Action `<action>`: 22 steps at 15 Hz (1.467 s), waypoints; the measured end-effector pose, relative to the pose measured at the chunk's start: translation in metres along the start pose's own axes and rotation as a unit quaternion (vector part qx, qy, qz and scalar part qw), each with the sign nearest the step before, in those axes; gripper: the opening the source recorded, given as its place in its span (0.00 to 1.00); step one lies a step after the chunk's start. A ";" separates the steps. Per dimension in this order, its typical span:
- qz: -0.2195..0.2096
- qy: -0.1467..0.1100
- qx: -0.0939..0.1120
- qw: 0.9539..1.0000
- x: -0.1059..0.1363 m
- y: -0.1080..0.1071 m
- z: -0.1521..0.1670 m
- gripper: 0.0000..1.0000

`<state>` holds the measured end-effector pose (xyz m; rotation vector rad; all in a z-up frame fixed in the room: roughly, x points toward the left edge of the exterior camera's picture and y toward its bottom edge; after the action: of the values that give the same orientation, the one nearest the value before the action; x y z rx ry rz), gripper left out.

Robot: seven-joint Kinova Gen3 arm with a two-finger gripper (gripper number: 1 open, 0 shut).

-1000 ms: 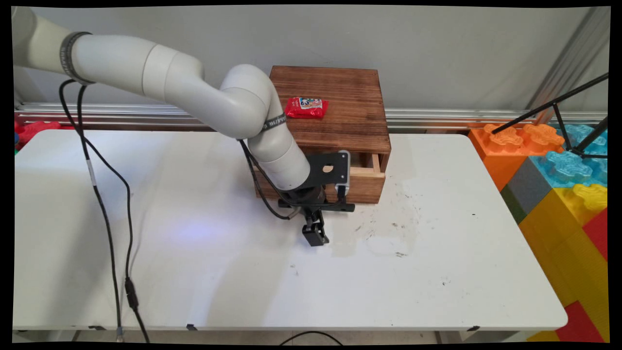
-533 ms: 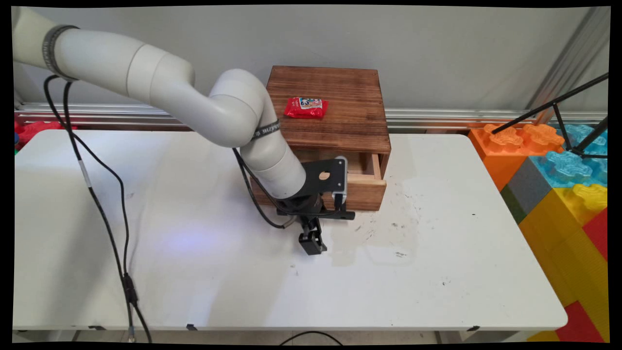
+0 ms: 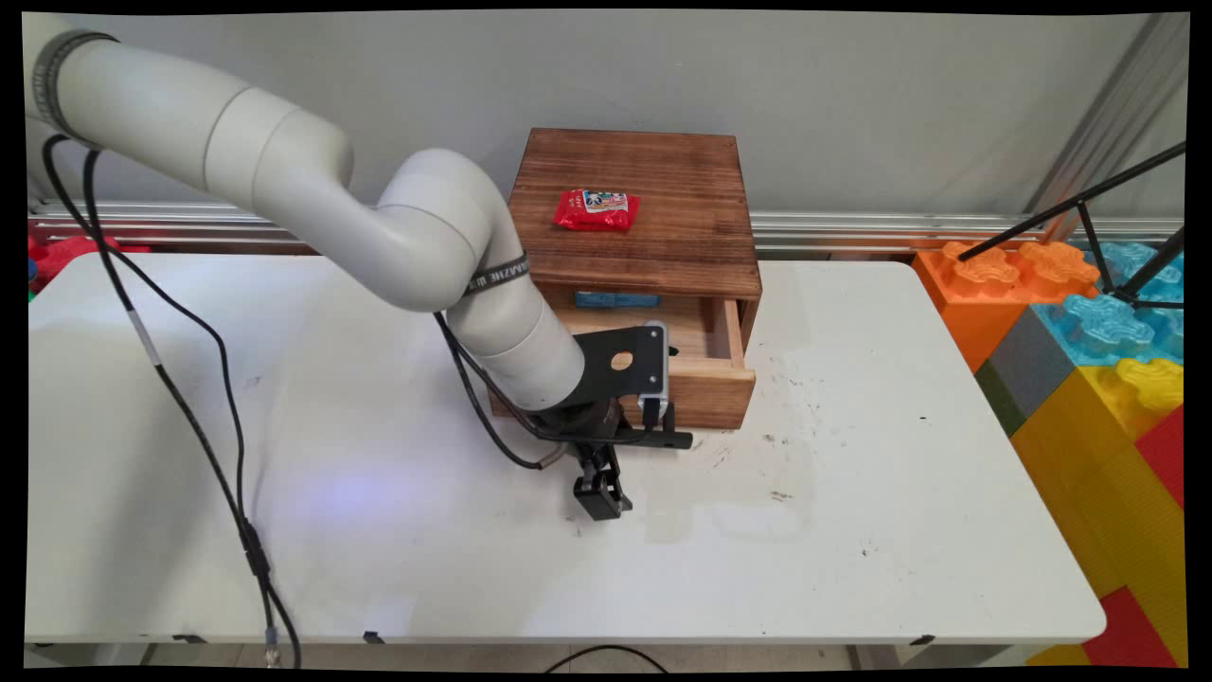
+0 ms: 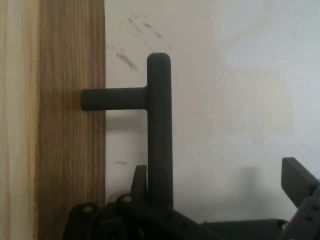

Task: Open the drawer

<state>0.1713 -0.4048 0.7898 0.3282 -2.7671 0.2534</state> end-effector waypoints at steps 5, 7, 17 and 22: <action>-0.006 0.005 -0.004 1.000 -0.002 0.019 -0.004 1.00; -0.006 0.007 -0.006 1.000 -0.003 0.026 -0.005 1.00; -0.005 0.015 -0.019 1.000 -0.002 0.061 -0.013 1.00; -0.003 0.018 -0.029 0.999 0.001 0.078 -0.018 1.00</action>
<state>0.1560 -0.3262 0.7967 0.3137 -2.7326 0.1751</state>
